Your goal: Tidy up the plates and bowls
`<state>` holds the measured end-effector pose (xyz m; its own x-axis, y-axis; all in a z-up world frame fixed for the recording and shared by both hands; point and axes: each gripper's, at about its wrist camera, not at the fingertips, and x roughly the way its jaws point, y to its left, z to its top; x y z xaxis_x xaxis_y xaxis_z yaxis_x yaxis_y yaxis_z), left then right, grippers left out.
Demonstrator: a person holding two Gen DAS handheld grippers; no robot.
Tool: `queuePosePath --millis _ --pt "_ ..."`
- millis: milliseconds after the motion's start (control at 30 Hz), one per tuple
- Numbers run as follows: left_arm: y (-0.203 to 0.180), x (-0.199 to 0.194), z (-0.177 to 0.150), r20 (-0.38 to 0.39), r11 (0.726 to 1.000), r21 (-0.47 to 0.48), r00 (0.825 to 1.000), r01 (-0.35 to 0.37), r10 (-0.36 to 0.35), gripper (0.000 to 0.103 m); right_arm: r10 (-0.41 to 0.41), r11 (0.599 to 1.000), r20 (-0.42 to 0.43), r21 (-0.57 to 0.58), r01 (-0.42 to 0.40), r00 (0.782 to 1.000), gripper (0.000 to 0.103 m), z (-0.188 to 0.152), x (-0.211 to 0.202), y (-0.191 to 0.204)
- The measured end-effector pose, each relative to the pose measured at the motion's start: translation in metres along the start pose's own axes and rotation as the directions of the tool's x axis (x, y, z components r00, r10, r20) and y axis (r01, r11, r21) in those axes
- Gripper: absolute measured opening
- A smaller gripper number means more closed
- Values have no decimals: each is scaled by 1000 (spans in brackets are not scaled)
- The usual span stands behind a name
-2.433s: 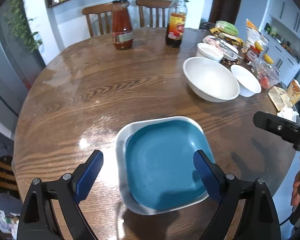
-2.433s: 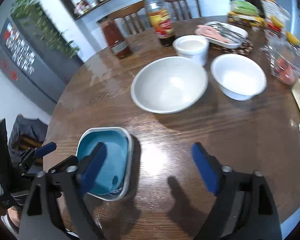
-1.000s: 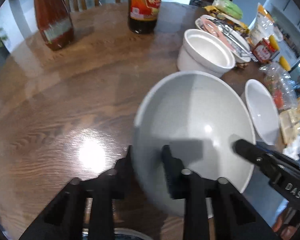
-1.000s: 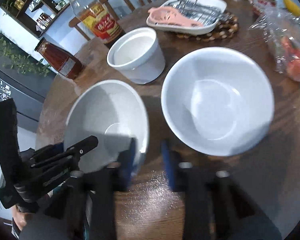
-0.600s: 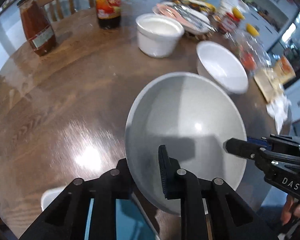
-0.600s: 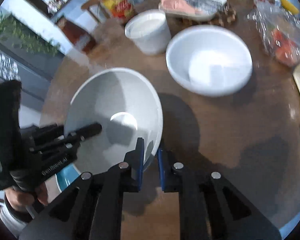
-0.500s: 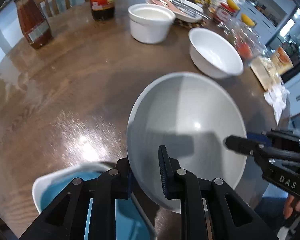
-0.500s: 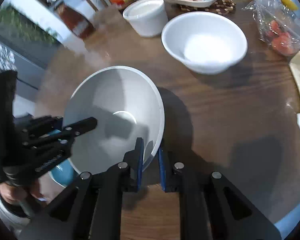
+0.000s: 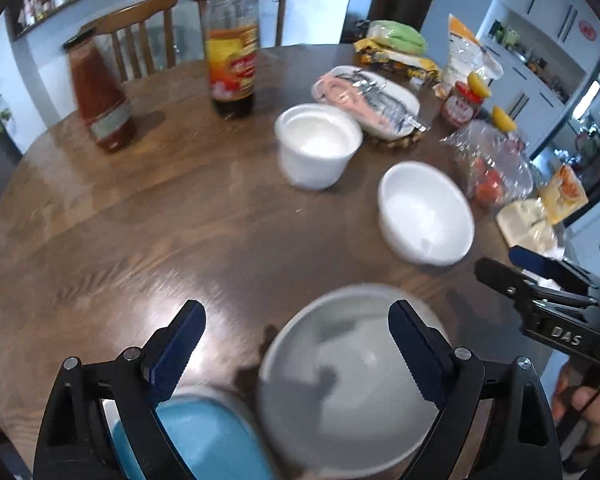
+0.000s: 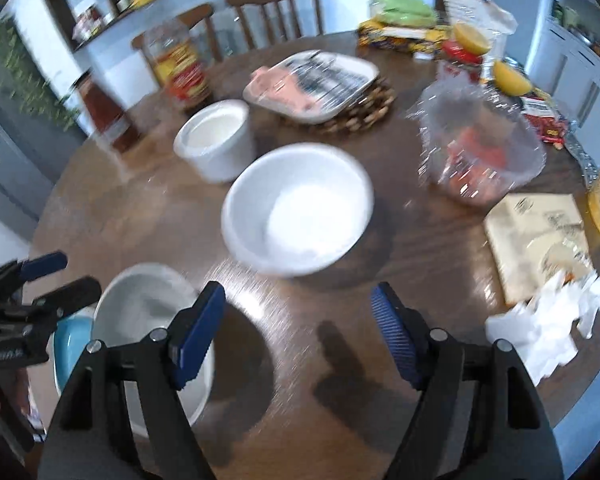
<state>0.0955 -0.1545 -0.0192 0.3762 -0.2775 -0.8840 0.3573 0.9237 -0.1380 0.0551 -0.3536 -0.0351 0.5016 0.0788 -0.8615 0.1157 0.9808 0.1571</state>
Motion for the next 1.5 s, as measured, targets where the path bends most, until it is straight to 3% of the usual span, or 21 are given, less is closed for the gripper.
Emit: queuePosePath --millis 200,300,467,500,533,567,600,633,767,867,1000,1200,1500 --pt "-40 40 41 -4 999 13 999 -47 47 93 -24 997 -20 68 25 1000 77 29 28 -35" --pt "-59 71 54 -49 997 51 997 -58 61 93 -4 996 -45 93 8 999 75 37 45 -46" --pt "-61 104 64 -105 996 19 991 -86 87 90 14 990 -78 140 -3 997 58 45 68 -61" --pt "-61 107 64 -110 996 21 990 -83 85 85 34 988 -83 154 -21 996 55 46 72 -64" --pt "-62 111 64 -117 995 29 989 -93 95 82 46 987 -88 161 -31 995 45 47 75 -66" --pt "-63 114 65 -124 995 33 987 -98 101 72 54 986 -97 164 -38 994 35 47 79 -67" --pt "-63 118 65 -139 995 36 986 -92 97 57 71 985 -105 166 -53 992 31 47 80 -67" --pt "-64 122 65 -152 996 35 984 -85 90 48 93 983 -114 170 -73 989 26 46 84 -67" --pt "-63 129 63 -176 999 26 984 -35 39 27 127 980 -123 170 -105 984 23 47 89 -64" --pt "-66 125 63 -162 999 31 986 -26 31 16 141 980 -122 161 -120 982 11 48 88 -57" --pt "-77 96 63 -105 997 73 994 -28 36 16 117 988 -81 110 -108 990 12 51 67 -41" --pt "-62 45 54 -42 997 75 999 3 0 16 140 987 -12 75 -139 990 12 47 24 -19" --pt "-34 3 7 -13 996 90 1000 6 -5 16 183 983 -34 -9 -183 983 13 2 -12 29"
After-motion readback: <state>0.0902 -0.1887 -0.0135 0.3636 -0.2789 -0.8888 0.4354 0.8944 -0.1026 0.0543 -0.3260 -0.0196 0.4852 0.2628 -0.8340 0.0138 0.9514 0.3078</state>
